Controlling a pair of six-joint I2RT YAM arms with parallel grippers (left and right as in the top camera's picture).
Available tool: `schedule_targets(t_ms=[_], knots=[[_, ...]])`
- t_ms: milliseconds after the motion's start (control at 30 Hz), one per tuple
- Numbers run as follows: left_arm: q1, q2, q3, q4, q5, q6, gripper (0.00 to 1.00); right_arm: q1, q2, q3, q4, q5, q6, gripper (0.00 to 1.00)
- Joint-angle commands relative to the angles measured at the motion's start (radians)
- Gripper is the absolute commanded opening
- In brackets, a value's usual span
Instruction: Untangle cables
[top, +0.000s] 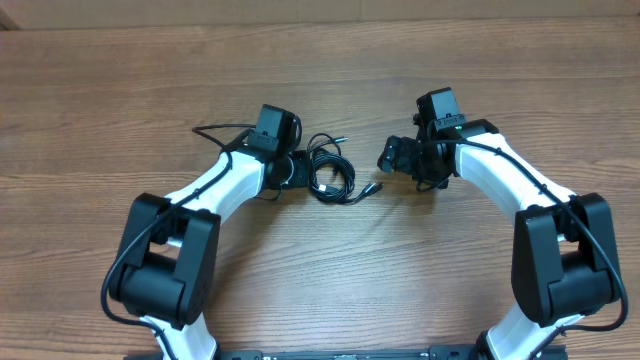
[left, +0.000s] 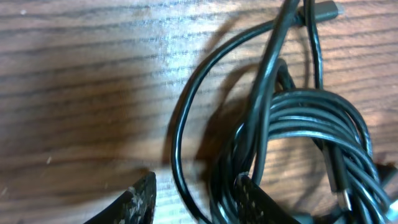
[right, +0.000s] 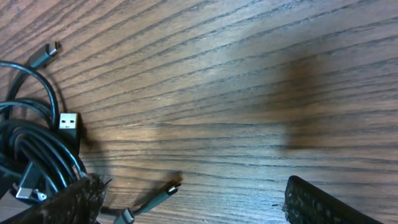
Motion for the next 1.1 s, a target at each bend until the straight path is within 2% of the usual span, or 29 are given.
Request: schedule_targets(t_ms=[0,100,167,267,367,400,433,533,600,767,833,967,1067], knots=[[-0.017,0.055,0.006,0.027,-0.006,0.018,0.43,-0.001,0.005,0.000,0.006,-0.011,-0.006,0.91],[-0.034,0.090,0.006,0.045,-0.007,0.018,0.43,-0.001,0.005,0.000,0.005,-0.011,-0.006,0.91],[-0.035,0.106,0.006,0.051,-0.006,0.018,0.39,-0.001,0.005,0.000,0.003,-0.011,-0.006,0.91],[-0.033,0.105,0.006,0.049,-0.006,0.018,0.26,-0.001,0.005,0.000,0.000,-0.011,-0.006,0.91],[-0.033,0.104,0.006,0.048,-0.005,0.018,0.20,-0.001,0.005,0.000,-0.003,-0.011,-0.006,0.92],[-0.033,0.104,0.006,0.044,-0.005,0.018,0.14,-0.001,0.005,0.000,-0.004,-0.011,-0.006,0.92],[-0.033,0.104,0.006,0.041,-0.006,0.019,0.04,-0.001,0.005,0.000,-0.005,-0.011,-0.006,0.92],[-0.032,0.104,0.007,0.029,-0.004,0.033,0.04,-0.001,0.005,0.000,-0.006,-0.043,-0.025,0.92],[-0.026,0.095,0.011,0.025,0.025,0.103,0.04,-0.001,0.005,0.000,-0.005,-0.095,-0.072,0.92],[0.046,0.017,0.034,-0.006,0.268,0.321,0.04,-0.016,0.005,0.000,-0.021,-0.185,-0.113,0.95],[0.089,-0.016,0.034,-0.005,0.412,0.397,0.04,-0.031,0.005,0.000,-0.021,-0.254,-0.137,0.95],[0.182,-0.038,0.033,-0.012,0.808,0.576,0.04,-0.062,0.005,0.001,-0.009,-0.461,-0.225,0.95],[0.243,-0.038,0.033,-0.063,1.017,0.723,0.04,-0.066,0.005,0.001,0.006,-0.612,-0.288,0.95]])
